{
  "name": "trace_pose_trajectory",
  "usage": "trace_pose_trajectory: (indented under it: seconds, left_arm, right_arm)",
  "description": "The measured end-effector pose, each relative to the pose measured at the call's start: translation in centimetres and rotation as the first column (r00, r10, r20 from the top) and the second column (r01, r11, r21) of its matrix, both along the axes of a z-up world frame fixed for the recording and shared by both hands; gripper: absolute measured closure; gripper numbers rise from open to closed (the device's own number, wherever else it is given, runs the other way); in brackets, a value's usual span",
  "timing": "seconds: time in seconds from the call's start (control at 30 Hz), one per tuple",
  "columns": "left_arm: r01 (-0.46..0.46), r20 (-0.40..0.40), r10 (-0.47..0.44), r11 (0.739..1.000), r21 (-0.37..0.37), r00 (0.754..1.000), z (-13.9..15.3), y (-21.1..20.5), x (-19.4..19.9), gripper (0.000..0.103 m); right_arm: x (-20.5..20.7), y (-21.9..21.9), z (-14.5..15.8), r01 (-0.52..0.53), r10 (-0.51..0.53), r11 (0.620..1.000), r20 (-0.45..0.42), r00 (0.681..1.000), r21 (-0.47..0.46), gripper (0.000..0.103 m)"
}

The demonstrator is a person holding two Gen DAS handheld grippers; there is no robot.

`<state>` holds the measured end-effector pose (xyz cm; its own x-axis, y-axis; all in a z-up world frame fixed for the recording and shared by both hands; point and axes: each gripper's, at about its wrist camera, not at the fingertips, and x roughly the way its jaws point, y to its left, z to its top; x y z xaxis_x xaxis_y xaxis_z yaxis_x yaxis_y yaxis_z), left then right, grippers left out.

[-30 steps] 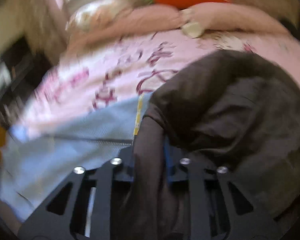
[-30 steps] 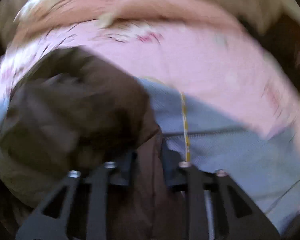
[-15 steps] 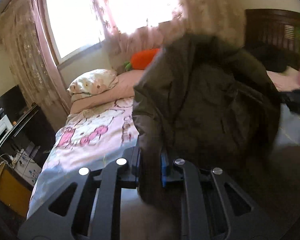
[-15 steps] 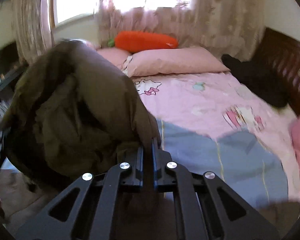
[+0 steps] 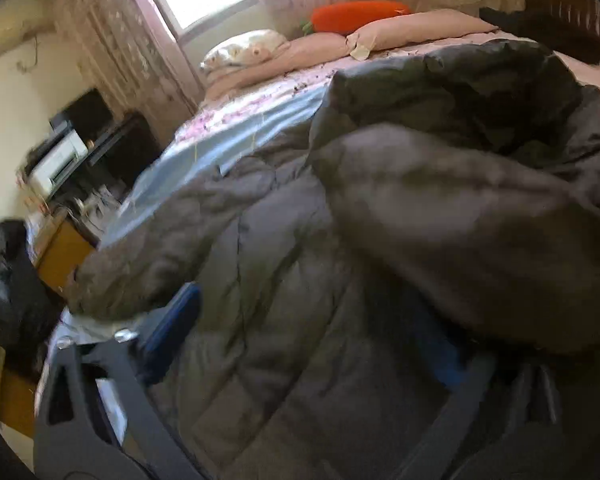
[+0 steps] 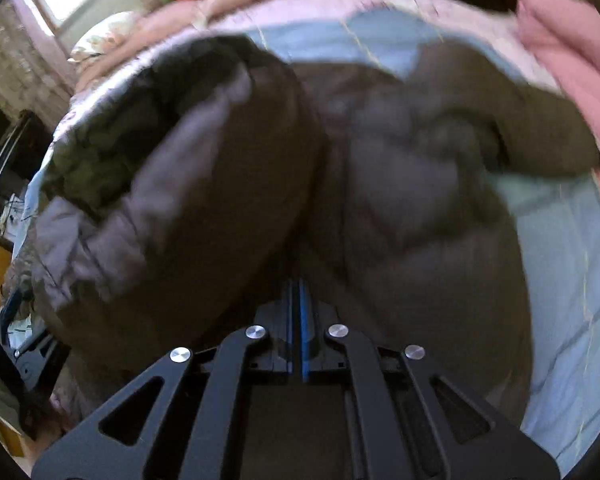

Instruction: Fold large clothes

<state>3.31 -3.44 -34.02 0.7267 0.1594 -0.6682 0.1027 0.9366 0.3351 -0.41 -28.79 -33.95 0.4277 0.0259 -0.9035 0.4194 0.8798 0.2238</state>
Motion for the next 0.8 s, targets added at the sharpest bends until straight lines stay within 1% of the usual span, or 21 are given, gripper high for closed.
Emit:
trace_pose_trajectory:
  seconds: [0.03, 0.1, 0.13, 0.2, 0.23, 0.27, 0.3, 0.33, 0.37, 0.43, 0.47, 0.53, 0.57, 0.6, 0.63, 0.67, 0.7, 0.73, 0.77, 0.8]
  left_arm:
    - [0.008, -0.007, -0.008, 1.000, -0.017, 1.000, 0.5, 0.6, -0.8, 0.002]
    - [0.002, -0.001, -0.002, 1.000, -0.011, 1.000, 2.2, 1.1, -1.9, 0.002]
    - [0.009, 0.004, -0.009, 1.000, -0.023, 1.000, 3.1, 1.1, -2.3, 0.002]
    - [0.055, 0.037, -0.053, 0.995, -0.084, 0.998, 5.9, 1.4, -2.5, 0.002]
    - [0.085, 0.074, -0.078, 0.990, -0.108, 0.994, 7.7, 1.1, -2.7, 0.002]
    - [0.103, 0.112, -0.091, 0.989, -0.107, 0.989, 9.3, 0.6, -2.6, 0.002]
    - [0.098, 0.142, -0.086, 0.992, -0.082, 0.986, 10.6, 0.1, -2.0, 0.002]
    - [0.086, 0.158, -0.075, 0.994, -0.062, 0.985, 11.3, -0.5, -1.3, 0.002]
    - [0.079, 0.172, -0.068, 0.995, -0.056, 0.983, 12.1, -1.1, -0.1, 0.002]
    - [0.091, 0.203, -0.068, 0.990, -0.108, 0.977, 13.3, -2.4, 2.6, 0.002]
    - [0.088, 0.213, -0.055, 0.984, -0.152, 0.975, 13.6, -3.0, 4.7, 0.002]
    - [0.073, 0.183, -0.028, 0.967, -0.245, 0.983, 13.2, -4.5, 8.6, 0.002]
    - [0.061, 0.146, -0.018, 0.954, -0.293, 0.989, 12.7, -5.4, 10.6, 0.002]
    - [0.045, 0.109, -0.007, 0.937, -0.348, 0.994, 11.7, -6.2, 12.7, 0.002]
    - [0.038, 0.089, -0.005, 0.926, -0.376, 0.996, 10.7, -6.7, 14.2, 0.002]
    - [0.024, 0.068, 0.002, 0.919, -0.393, 0.998, 9.4, -7.2, 15.5, 0.002]
    - [0.002, 0.043, 0.016, 0.916, -0.401, 0.999, 7.6, -7.6, 16.7, 0.002]
    - [-0.016, 0.016, 0.025, 0.916, -0.401, 1.000, 6.3, -7.6, 18.0, 0.002]
    - [-0.058, -0.037, 0.047, 0.917, -0.394, 0.998, 3.9, -7.5, 19.6, 0.002]
    - [-0.089, -0.072, 0.065, 0.911, -0.403, 0.995, 1.7, -7.2, 20.6, 0.002]
  right_arm:
    - [-0.2, 0.0, 0.1, 0.030, -0.029, 0.999, -0.010, 1.000, 0.034, 0.083]
    - [-0.2, -0.3, 1.1, 0.073, -0.074, 0.995, 0.016, 0.997, 0.067, 0.045]
    - [-0.1, -0.2, 2.4, 0.095, -0.099, 0.993, 0.047, 0.994, 0.070, 0.039]
    - [0.2, -0.1, 4.8, 0.086, -0.092, 0.995, 0.113, 0.989, 0.055, 0.029]
    - [0.9, 0.2, 6.3, 0.063, -0.066, 0.998, 0.151, 0.986, 0.026, 0.026]
    - [1.8, 0.4, 7.2, 0.045, -0.043, 0.999, 0.179, 0.983, -0.008, 0.022]
    - [3.2, 0.5, 8.3, 0.025, -0.013, 0.998, 0.208, 0.978, -0.055, 0.021]
    - [4.8, 1.1, 9.5, -0.003, 0.034, 0.992, 0.240, 0.970, -0.126, 0.021]
    - [5.6, 1.7, 10.3, -0.020, 0.063, 0.986, 0.255, 0.965, -0.168, 0.021]
    - [8.6, 2.9, 11.4, -0.049, 0.140, 0.954, 0.295, 0.945, -0.296, 0.018]
    - [10.3, 3.2, 11.7, -0.049, 0.165, 0.935, 0.309, 0.937, -0.352, 0.017]
    - [13.3, 3.2, 11.8, -0.037, 0.182, 0.905, 0.307, 0.934, -0.424, 0.016]
    - [14.2, 2.6, 11.6, -0.033, 0.178, 0.904, 0.305, 0.936, -0.427, 0.016]
    - [15.3, 2.4, 11.3, -0.025, 0.169, 0.911, 0.317, 0.933, -0.411, 0.016]
    - [16.1, 2.2, 10.8, -0.018, 0.159, 0.921, 0.334, 0.929, -0.389, 0.016]
    - [16.7, 1.8, 10.2, 0.009, 0.135, 0.920, 0.338, 0.932, -0.392, 0.017]
    - [17.4, 1.5, 9.1, 0.041, 0.105, 0.914, 0.334, 0.937, -0.403, 0.012]
    - [18.1, 1.4, 8.0, 0.050, 0.092, 0.915, 0.328, 0.940, -0.400, 0.010]
    - [19.1, 0.7, 5.7, 0.047, 0.069, 0.926, 0.290, 0.954, -0.375, 0.009]
    - [19.8, 0.5, 4.0, 0.045, 0.046, 0.937, 0.251, 0.967, -0.347, 0.009]
